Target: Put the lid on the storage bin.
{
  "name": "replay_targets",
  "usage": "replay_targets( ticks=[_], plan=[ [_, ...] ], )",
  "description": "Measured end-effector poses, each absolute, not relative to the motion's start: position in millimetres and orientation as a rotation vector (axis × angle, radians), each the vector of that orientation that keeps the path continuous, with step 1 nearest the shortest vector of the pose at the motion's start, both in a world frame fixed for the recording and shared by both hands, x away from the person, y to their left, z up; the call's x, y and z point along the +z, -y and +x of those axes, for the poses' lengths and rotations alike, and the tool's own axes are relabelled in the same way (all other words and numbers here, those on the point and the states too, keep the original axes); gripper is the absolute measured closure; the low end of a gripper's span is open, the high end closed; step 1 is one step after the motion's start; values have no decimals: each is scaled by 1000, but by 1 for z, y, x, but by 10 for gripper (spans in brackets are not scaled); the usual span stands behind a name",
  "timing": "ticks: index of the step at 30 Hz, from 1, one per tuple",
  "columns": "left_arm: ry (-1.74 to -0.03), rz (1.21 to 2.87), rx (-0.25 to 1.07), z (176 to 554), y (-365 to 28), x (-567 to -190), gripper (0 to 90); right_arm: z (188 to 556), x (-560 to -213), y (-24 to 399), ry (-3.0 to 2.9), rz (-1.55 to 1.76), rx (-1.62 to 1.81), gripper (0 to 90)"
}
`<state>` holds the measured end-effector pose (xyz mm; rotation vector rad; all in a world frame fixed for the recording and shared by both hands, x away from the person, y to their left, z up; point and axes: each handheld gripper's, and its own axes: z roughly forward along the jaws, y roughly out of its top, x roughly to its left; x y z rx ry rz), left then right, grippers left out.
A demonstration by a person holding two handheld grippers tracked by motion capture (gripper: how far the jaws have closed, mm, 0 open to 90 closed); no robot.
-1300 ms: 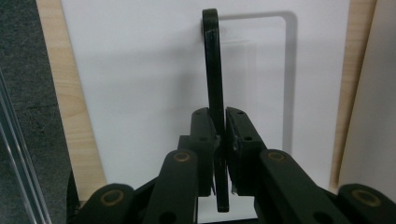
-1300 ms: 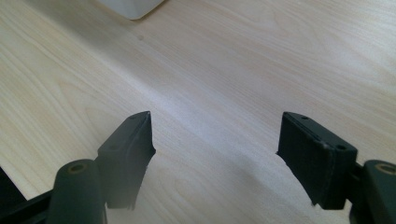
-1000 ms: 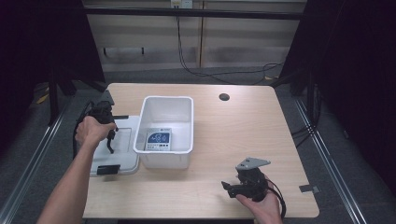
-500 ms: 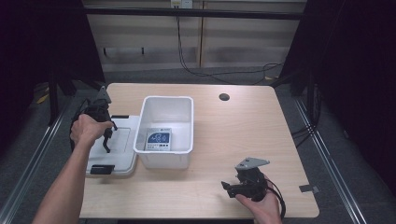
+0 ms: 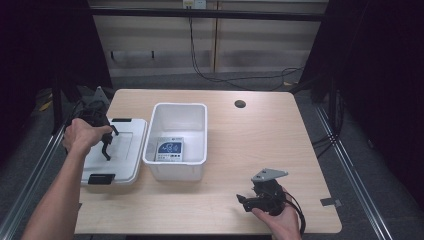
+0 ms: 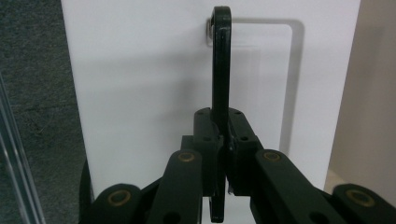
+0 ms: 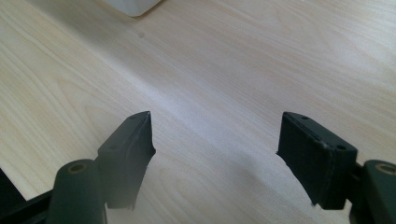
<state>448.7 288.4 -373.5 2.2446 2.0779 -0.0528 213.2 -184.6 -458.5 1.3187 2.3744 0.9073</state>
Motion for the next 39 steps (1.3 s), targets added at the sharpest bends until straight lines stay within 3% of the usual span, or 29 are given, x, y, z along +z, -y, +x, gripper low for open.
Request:
replay_targets(
  ticks=[39],
  plan=[
    [-2002, 2268, -42, 442, -294, -313, 849, 214, -459, 183, -2380, 1317, 907, 256]
  ],
)
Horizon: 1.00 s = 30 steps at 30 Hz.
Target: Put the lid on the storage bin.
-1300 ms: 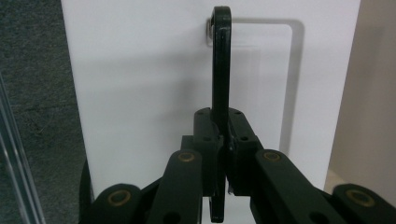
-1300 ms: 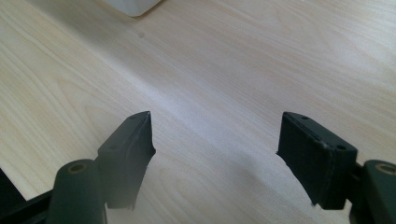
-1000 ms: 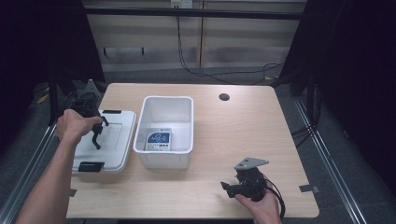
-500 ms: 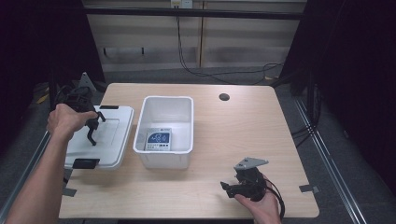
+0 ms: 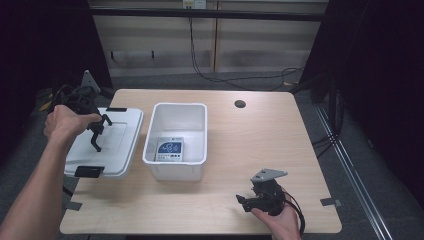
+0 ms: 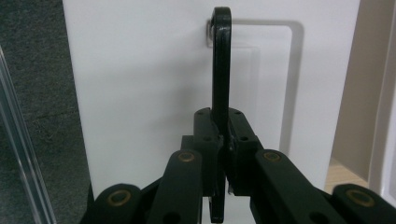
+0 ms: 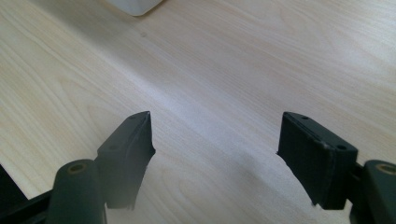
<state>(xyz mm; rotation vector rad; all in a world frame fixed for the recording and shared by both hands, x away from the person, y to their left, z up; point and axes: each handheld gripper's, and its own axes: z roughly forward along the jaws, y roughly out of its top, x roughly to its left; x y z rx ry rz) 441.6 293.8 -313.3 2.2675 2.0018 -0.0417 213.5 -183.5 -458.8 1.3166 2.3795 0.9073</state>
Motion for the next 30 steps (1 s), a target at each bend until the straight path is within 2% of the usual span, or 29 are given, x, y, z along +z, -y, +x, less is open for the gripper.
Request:
replay_targets(
  ticks=[13, 30],
  plan=[
    [-2002, 2234, -10, 438, -291, -292, 849, 214, -459, 184, -2377, 1313, 914, 256],
    [-1903, 2235, 20, 432, -280, -254, 849, 213, -459, 184, -2371, 1317, 913, 256]
  ],
)
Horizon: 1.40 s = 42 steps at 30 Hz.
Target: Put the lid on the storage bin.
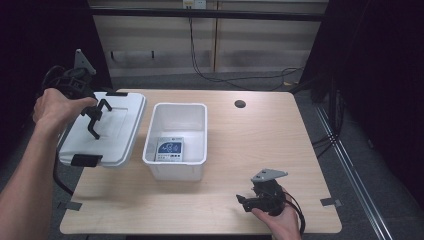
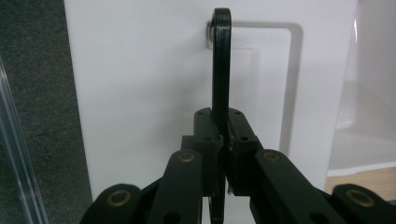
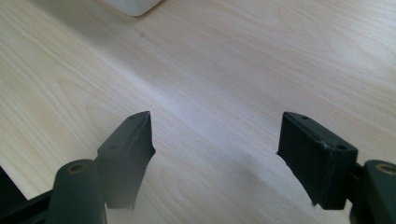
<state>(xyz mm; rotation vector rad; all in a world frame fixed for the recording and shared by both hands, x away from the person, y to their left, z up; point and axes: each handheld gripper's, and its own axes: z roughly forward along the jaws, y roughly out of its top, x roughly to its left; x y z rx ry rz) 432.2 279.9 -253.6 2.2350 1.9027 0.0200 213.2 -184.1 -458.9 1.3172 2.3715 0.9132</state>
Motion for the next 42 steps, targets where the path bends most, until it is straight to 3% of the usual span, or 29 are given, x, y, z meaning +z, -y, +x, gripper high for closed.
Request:
replay_targets(
  ticks=[23, 42],
  plan=[
    [-1762, 2298, -11, 436, -220, -240, 849, 213, -458, 185, -2364, 1333, 912, 232],
    [-1778, 2264, -64, 442, -171, -252, 849, 212, -456, 187, -2343, 1329, 937, 222]
  ],
)
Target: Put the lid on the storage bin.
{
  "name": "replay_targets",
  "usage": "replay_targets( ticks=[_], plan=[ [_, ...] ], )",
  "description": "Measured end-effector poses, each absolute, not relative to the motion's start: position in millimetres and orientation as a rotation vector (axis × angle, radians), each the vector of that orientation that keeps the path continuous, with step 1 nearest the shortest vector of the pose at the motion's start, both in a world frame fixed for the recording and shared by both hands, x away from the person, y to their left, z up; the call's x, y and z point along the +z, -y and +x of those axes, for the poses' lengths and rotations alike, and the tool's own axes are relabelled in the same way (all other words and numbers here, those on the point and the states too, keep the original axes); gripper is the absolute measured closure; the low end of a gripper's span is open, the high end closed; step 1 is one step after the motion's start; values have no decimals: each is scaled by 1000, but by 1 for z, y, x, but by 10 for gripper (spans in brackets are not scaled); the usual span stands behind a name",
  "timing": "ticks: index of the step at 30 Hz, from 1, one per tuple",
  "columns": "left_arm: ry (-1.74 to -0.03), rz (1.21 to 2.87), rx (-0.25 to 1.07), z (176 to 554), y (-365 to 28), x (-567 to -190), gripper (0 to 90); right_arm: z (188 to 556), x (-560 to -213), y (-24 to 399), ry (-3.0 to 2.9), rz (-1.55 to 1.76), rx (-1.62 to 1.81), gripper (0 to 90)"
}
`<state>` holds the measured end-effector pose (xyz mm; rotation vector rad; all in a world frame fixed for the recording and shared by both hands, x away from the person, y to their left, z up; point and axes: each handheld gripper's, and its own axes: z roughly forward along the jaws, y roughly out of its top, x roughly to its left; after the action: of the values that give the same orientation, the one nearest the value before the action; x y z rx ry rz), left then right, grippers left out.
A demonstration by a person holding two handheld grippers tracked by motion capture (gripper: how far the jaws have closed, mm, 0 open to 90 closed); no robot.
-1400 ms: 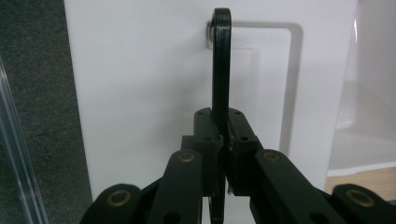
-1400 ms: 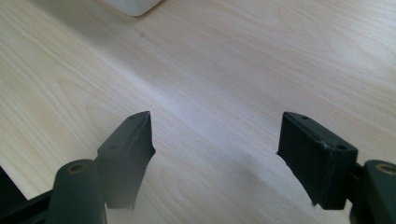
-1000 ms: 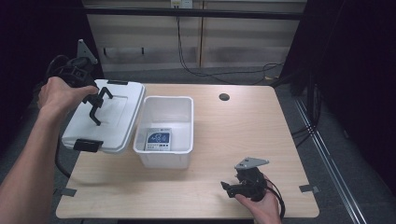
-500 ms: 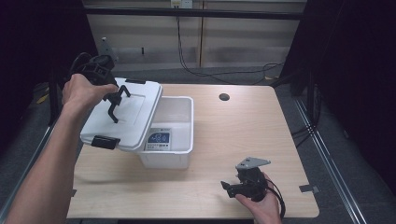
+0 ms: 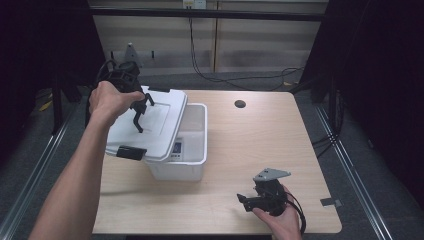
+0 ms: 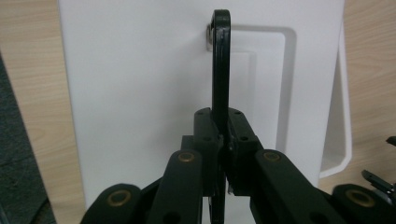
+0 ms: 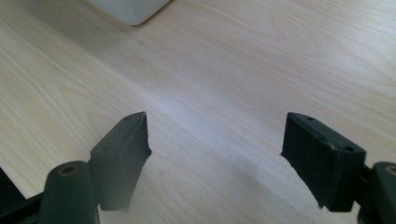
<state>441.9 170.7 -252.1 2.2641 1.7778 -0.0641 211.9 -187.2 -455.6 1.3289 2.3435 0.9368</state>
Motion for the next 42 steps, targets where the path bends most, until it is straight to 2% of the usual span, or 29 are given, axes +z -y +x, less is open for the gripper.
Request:
replay_targets(
  ticks=[8, 22, 32, 42],
  plan=[
    [-1885, 2187, -63, 440, -158, -256, 849, 211, -455, 188, -2347, 1328, 935, 221],
    [-1966, 2178, -3, 440, -137, -259, 850, 211, -455, 188, -2353, 1331, 936, 222],
    [-1920, 2190, -70, 439, -108, -273, 849, 211, -455, 188, -2359, 1316, 933, 222],
    [-1946, 2121, -85, 440, -106, -274, 849, 210, -455, 187, -2362, 1312, 930, 222]
  ],
)
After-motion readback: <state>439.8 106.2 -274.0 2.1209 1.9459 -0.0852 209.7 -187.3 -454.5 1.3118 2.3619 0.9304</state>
